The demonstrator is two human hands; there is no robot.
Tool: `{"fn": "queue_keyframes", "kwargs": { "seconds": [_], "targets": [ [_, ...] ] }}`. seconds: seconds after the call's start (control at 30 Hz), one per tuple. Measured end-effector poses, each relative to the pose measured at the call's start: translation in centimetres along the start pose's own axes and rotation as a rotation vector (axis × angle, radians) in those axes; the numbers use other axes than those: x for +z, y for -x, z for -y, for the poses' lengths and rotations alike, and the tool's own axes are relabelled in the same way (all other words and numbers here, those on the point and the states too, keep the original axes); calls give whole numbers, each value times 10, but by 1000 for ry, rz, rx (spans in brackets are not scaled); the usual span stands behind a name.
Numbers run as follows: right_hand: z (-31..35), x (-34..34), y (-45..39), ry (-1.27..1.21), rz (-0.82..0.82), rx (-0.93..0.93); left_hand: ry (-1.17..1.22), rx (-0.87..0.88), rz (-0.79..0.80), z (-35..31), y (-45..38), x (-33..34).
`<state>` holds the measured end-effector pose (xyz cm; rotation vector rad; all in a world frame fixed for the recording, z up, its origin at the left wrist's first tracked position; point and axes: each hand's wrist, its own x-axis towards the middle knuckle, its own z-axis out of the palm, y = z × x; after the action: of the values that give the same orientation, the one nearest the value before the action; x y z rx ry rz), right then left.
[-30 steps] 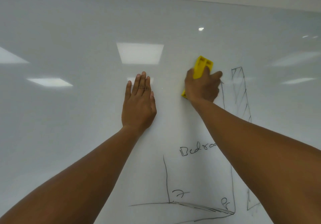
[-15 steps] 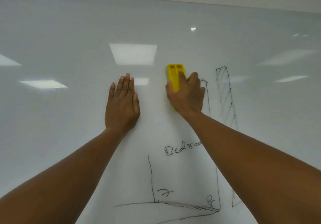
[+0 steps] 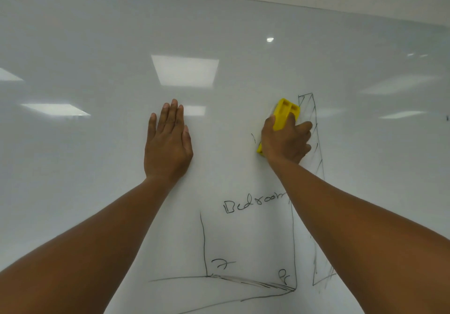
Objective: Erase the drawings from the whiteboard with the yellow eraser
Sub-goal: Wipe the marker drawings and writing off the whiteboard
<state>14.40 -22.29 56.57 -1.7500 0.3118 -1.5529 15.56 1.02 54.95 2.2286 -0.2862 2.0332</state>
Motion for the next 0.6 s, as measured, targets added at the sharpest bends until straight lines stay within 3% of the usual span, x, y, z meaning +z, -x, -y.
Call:
{"fn": "queue_keyframes", "kwargs": {
  "seconds": [0.07, 0.23, 0.33, 0.47, 0.6],
  "targets": [
    [3, 1, 7, 9, 25, -161, 2, -4, -3, 0, 0, 0],
    [-5, 3, 32, 152, 53, -760, 11, -3, -16, 0, 1, 0],
    [-16, 1, 33, 192, 69, -924, 1, 1, -11, 1, 1, 0],
    [-27, -2, 27, 269, 42, -940, 0, 0, -10, 1, 2, 0],
    [-32, -5, 16, 284, 8, -616, -5, -7, -11, 1, 3, 1]
  ]
}}
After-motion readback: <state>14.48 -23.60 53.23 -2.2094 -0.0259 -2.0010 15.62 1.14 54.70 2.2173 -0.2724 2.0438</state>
